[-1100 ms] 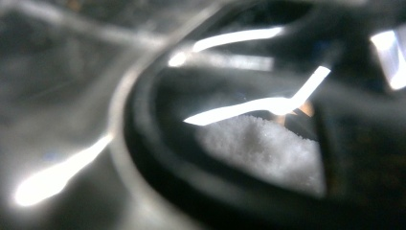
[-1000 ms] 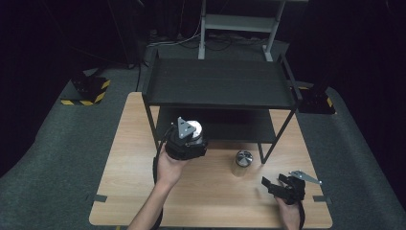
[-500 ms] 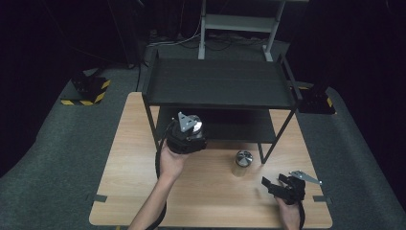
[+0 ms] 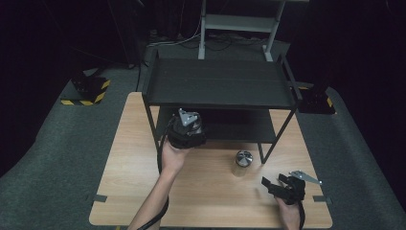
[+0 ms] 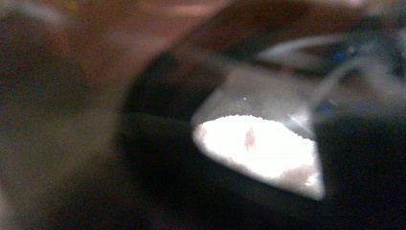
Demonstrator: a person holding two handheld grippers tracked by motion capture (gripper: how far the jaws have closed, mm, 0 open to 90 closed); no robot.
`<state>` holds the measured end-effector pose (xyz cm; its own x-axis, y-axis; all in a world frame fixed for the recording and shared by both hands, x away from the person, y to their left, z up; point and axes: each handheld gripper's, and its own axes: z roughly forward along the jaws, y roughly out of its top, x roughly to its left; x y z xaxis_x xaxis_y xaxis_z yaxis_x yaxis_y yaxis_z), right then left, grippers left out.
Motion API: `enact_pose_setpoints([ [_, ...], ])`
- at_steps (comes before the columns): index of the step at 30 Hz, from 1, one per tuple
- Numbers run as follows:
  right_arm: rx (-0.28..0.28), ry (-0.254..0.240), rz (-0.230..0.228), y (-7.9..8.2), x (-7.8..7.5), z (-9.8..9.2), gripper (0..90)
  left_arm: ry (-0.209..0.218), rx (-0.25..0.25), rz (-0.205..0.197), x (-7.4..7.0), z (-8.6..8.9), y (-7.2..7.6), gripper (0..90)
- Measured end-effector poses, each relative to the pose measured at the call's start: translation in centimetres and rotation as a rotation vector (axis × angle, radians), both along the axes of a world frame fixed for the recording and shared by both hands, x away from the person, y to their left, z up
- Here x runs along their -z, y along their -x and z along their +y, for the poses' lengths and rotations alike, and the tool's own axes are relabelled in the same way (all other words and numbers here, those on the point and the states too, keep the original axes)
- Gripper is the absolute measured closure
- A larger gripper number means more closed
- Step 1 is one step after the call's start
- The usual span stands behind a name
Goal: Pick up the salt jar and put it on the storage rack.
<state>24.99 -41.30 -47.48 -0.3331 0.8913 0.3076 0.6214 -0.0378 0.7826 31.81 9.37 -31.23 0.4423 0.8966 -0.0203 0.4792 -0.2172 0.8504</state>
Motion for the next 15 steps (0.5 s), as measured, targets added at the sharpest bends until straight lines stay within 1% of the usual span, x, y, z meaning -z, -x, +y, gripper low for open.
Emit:
enact_pose_setpoints([
  [1,0.000,0.000,0.000,0.0,0.0,0.0,9.9,0.006,-0.003,0.001,0.1,0.0,-0.1,30.8],
  [2,-0.001,0.000,0.000,0.0,0.0,0.0,9.9,-0.005,-0.004,0.004,0.0,-0.1,-0.2,30.8],
  [3,-0.001,0.000,0.000,0.0,0.0,0.0,9.9,-0.005,-0.004,0.004,0.0,-0.1,-0.2,30.8],
  [5,-0.001,0.000,-0.001,0.0,0.0,0.0,9.9,0.002,-0.009,0.009,0.1,-0.1,-0.5,30.8],
  [6,-0.002,0.000,-0.001,0.0,0.0,0.0,9.9,-0.016,-0.007,0.004,0.0,-0.2,-0.6,30.8],
  [7,-0.002,0.000,-0.001,0.0,0.0,0.0,9.9,-0.016,-0.007,0.004,0.0,-0.2,-0.6,30.8],
  [8,-0.002,0.001,-0.002,0.0,0.0,0.0,9.9,-0.017,-0.020,-0.001,0.1,-0.4,-0.7,30.8],
  [9,-0.003,0.001,-0.003,0.0,0.0,0.0,9.9,-0.009,-0.018,0.002,0.2,-0.3,-0.8,30.8],
  [11,-0.002,0.000,-0.004,0.0,0.0,0.0,9.9,-0.002,-0.011,-0.004,0.4,-0.1,-1.0,30.8],
  [15,-0.003,0.001,-0.006,0.1,0.0,0.0,9.9,0.003,-0.013,-0.018,0.7,0.0,-1.1,30.8],
])
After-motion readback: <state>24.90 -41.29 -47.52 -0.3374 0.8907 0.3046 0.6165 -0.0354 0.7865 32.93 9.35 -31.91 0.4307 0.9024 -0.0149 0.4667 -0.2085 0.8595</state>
